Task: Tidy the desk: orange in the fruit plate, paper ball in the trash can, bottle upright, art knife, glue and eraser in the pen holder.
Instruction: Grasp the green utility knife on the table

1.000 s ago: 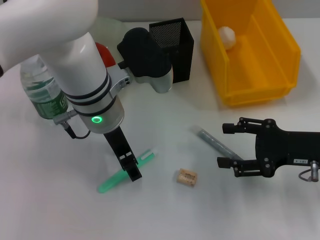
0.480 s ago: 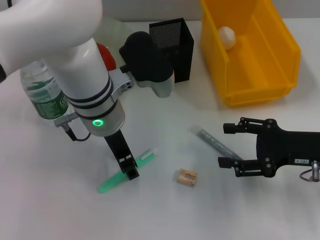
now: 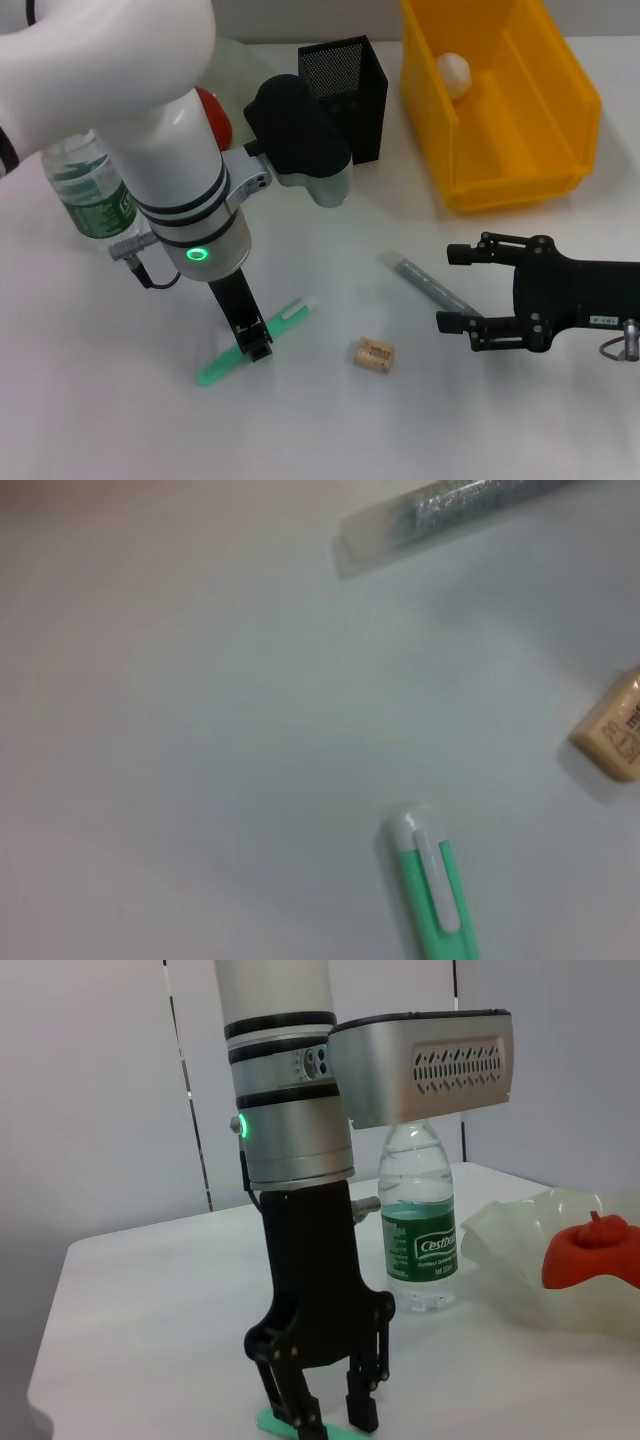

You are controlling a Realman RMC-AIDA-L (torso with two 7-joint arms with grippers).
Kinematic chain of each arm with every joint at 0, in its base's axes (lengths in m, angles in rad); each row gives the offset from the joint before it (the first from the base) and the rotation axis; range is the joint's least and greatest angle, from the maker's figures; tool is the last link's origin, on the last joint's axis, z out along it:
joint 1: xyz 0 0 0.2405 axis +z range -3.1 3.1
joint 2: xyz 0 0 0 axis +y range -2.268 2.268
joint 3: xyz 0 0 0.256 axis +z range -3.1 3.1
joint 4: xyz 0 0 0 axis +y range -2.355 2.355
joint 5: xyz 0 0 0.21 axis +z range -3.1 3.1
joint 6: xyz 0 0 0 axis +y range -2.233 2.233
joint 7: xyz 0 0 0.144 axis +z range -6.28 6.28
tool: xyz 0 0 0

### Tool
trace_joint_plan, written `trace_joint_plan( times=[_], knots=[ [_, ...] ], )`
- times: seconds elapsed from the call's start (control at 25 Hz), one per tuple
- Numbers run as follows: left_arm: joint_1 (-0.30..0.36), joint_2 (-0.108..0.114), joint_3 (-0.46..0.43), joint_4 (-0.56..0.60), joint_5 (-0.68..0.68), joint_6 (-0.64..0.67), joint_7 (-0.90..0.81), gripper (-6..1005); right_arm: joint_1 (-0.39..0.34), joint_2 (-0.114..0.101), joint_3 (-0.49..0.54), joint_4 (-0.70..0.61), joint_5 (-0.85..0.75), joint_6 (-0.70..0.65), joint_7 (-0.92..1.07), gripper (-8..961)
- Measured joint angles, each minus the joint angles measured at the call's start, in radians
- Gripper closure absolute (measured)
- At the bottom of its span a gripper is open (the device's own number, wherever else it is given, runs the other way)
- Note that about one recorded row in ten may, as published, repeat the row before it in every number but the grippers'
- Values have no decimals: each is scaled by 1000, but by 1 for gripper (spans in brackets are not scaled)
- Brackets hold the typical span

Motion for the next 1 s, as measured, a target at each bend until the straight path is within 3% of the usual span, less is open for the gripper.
trace_joint_plan(
  times=[0.2,1.0],
  knots=[
    [-2,0,4,3,0,-3,-1,637,1,-2,1,0,2,-1,0,145],
    [0,0,29,13,0,2,-4,670,4,-4,4,-3,3,-12,2,145]
  ],
)
